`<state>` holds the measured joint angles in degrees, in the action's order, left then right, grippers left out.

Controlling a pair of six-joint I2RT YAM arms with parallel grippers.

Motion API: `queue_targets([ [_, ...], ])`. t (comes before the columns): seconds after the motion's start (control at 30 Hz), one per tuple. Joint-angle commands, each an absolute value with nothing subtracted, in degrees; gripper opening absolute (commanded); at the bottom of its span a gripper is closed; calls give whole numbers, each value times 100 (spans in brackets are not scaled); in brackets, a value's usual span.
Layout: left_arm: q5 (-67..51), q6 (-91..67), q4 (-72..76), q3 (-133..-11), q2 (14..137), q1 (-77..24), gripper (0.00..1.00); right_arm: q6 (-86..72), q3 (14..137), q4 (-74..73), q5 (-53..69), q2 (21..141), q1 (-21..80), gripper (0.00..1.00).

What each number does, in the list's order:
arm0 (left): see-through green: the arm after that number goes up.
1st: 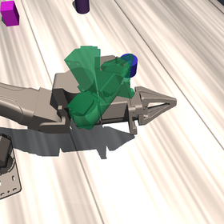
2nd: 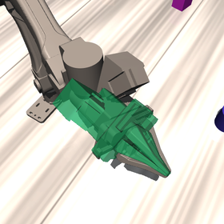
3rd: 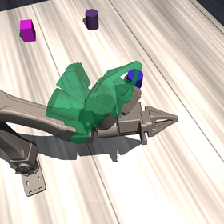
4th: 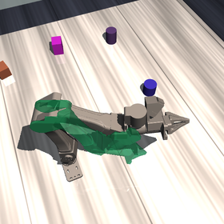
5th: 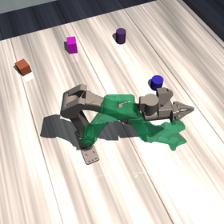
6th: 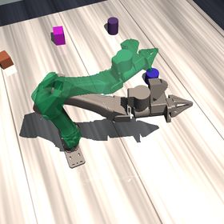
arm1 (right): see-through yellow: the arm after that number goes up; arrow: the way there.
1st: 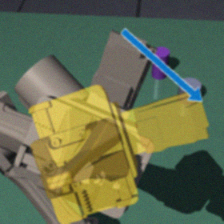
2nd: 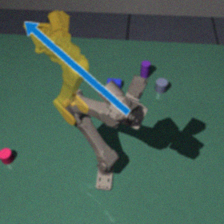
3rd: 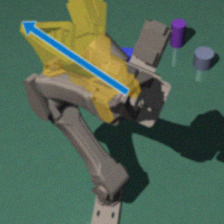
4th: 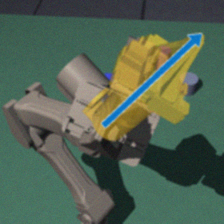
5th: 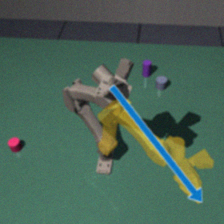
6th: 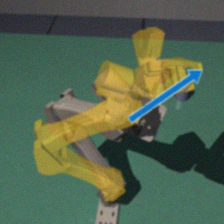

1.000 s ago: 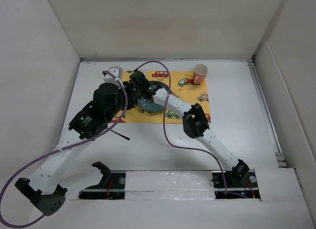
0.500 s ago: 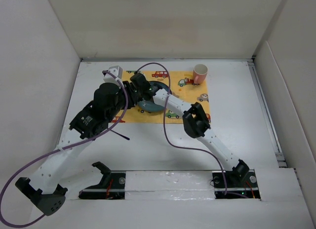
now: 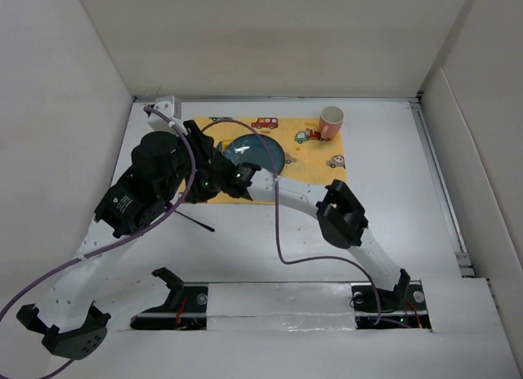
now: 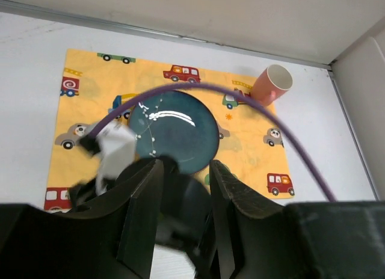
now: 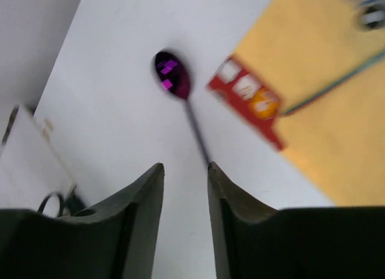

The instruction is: Set the dinner table for one person

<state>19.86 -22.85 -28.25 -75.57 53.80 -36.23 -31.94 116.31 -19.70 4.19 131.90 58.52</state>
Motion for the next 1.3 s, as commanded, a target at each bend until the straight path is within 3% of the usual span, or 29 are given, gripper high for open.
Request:
queue_targets([
  [0.0,2285,-2136,-2883,-7708,5274,-3586,34,-2586,11757,-2003,404,13410,6134,44],
  [0.47,2224,-2224,-3059,-7708,5344,-3586,35,-1574,13525,-2733,-826,14800,6548,53],
  [0.77,2320,-2197,-3024,-7664,5344,-3586,35,-1485,13017,-2549,-773,14889,6855,51],
  [0.9,2347,-2180,-2979,-7611,5352,-3586,35,-1459,12691,-2470,-1468,14871,7075,31],
  [0.97,2364,-2162,-2971,-7603,5352,-3586,35,-1476,12534,-2470,-1810,14871,7075,16],
  [1.0,2390,-2153,-2953,-7603,5344,-3586,35,-1546,12498,-2505,-1906,14862,7075,3],
  [1.1,2557,-2092,-2936,-7690,5388,-3586,35,-1818,12253,-2514,-2153,14617,7075,0],
  [1.27,2979,-1688,-2822,-8322,5625,-3586,40,-2302,11088,-1858,-1741,12970,6909,0],
])
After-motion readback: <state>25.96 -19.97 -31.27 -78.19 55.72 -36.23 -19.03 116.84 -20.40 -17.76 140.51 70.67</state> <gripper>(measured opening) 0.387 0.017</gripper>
